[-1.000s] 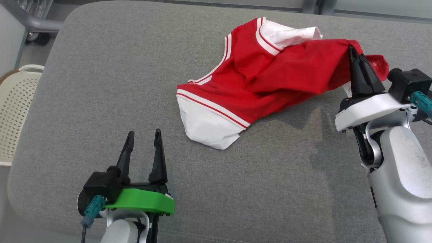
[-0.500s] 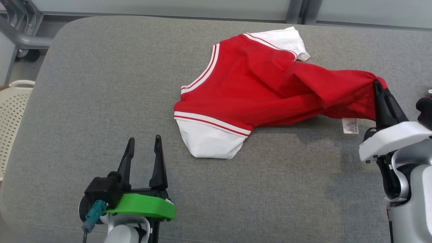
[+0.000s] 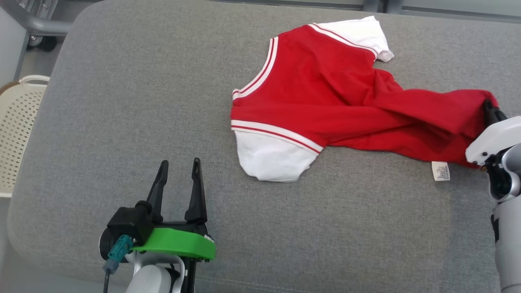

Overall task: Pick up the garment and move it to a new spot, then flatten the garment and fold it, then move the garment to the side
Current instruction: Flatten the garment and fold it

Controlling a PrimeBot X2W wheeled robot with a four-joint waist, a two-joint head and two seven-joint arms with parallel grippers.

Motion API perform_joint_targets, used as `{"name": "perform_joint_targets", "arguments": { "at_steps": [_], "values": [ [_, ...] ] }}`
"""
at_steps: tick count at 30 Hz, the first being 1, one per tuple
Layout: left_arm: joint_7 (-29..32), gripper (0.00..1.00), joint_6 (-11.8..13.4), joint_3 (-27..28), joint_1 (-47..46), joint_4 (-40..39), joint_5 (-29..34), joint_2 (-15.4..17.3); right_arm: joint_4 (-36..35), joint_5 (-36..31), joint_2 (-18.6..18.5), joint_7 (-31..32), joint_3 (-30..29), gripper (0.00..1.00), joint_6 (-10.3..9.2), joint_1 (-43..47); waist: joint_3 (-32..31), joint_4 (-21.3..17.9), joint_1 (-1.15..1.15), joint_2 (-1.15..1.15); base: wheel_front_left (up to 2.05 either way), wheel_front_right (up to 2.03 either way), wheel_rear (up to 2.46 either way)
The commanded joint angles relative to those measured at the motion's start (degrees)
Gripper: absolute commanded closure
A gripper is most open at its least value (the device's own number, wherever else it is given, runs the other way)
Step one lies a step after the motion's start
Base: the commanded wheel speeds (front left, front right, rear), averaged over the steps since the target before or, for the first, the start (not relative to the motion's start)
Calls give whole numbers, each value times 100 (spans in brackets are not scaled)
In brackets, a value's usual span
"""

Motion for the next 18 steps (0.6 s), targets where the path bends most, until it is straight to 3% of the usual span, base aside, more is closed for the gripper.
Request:
{"name": "perform_joint_targets", "arguments": {
  "at_steps": [1,2,3,4,9,18],
  "values": [
    [-16,0,-31,-8,-104,24,49,11,331,-94,-119,-89,-183,100,0,-210,94,94,0,-1,0,0,0],
    [-16,0,-32,-8,-111,32,45,11,602,-148,-151,-167,-381,100,-1,-379,113,111,0,-1,0,0,0],
    [-16,0,-28,-14,-123,42,42,11,844,-231,-177,-262,-543,63,0,-529,125,125,0,-1,0,0,0],
    [-16,0,-28,-15,-137,48,39,11,1057,-347,-224,-395,-690,0,0,-678,137,137,0,-1,0,0,0],
    [-16,0,-2,5,-165,70,51,11,1767,-724,-296,-984,-840,0,0,-1123,140,108,0,-1,0,0,0],
    [-16,0,-16,75,-70,78,103,11,1694,-286,-387,-1776,66,0,0,-869,38,-326,0,-1,0,0,0]
  ]
}}
